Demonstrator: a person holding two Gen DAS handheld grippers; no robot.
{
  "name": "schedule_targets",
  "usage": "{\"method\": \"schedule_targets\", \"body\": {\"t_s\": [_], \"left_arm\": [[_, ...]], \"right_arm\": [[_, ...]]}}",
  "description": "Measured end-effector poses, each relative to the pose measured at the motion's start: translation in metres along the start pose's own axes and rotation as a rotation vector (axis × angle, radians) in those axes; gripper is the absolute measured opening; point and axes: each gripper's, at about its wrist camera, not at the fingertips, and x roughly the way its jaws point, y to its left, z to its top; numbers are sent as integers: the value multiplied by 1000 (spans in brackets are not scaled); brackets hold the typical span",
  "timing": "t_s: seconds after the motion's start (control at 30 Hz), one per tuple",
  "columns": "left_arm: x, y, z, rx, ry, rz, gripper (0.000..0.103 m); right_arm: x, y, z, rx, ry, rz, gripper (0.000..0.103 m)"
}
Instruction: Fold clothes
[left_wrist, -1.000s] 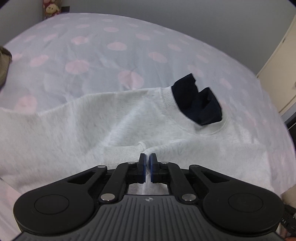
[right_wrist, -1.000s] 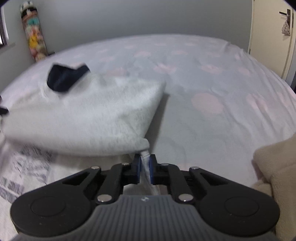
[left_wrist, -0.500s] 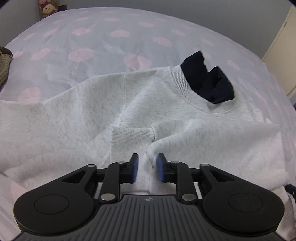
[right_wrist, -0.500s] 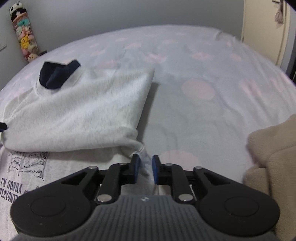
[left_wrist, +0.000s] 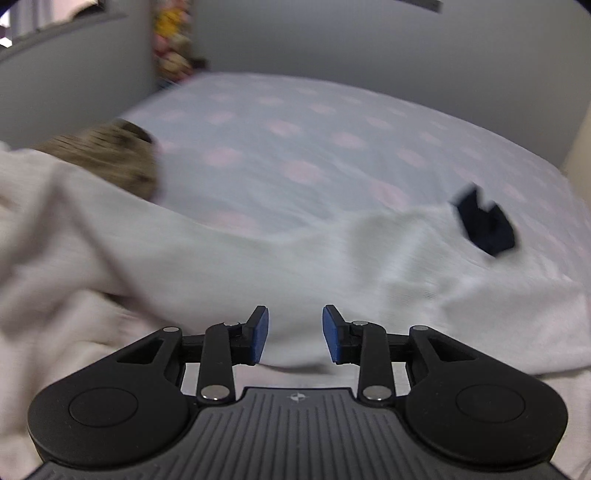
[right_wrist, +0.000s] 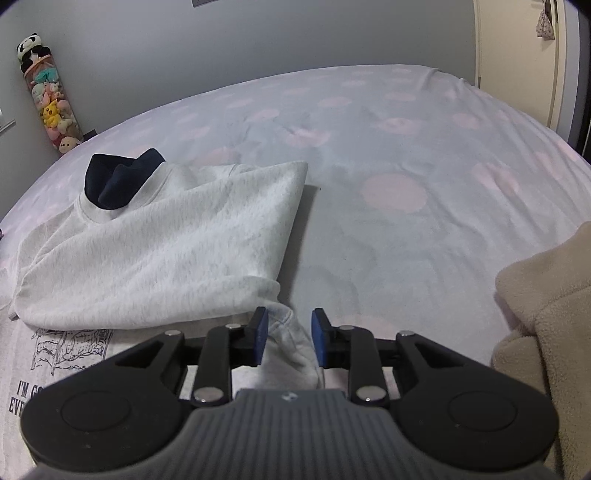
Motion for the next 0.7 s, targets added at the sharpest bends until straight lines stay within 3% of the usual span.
{"method": "schedule_targets", "body": {"t_s": [0.1, 0.17, 0.27, 0.5, 0.53, 0.6, 0.63, 0.7], "left_arm": [[-18, 42, 10, 10, -49, 121, 31], [-28, 67, 15, 26, -84, 206, 46], [-35, 100, 19, 47, -104, 314, 50], [-3, 143, 16, 88, 23, 374, 51], [-1, 144, 14, 96, 28, 376, 50], [2, 147, 11, 106, 38, 373, 33], [0, 147, 12, 96, 39, 359, 16], [-6, 148, 17, 68, 41, 323, 6]], "right_arm": [[1, -2, -1, 7, 4, -4, 34], [2, -2, -1, 10, 11, -5, 34], [4, -1, -1, 3, 19, -11, 34], [8, 4, -2, -19, 29, -27, 35], [9, 4, -2, -21, 32, -29, 35], [10, 5, -2, -26, 35, -31, 35], [11, 6, -3, -29, 36, -32, 35], [11, 6, -3, -31, 36, -33, 35]]}}
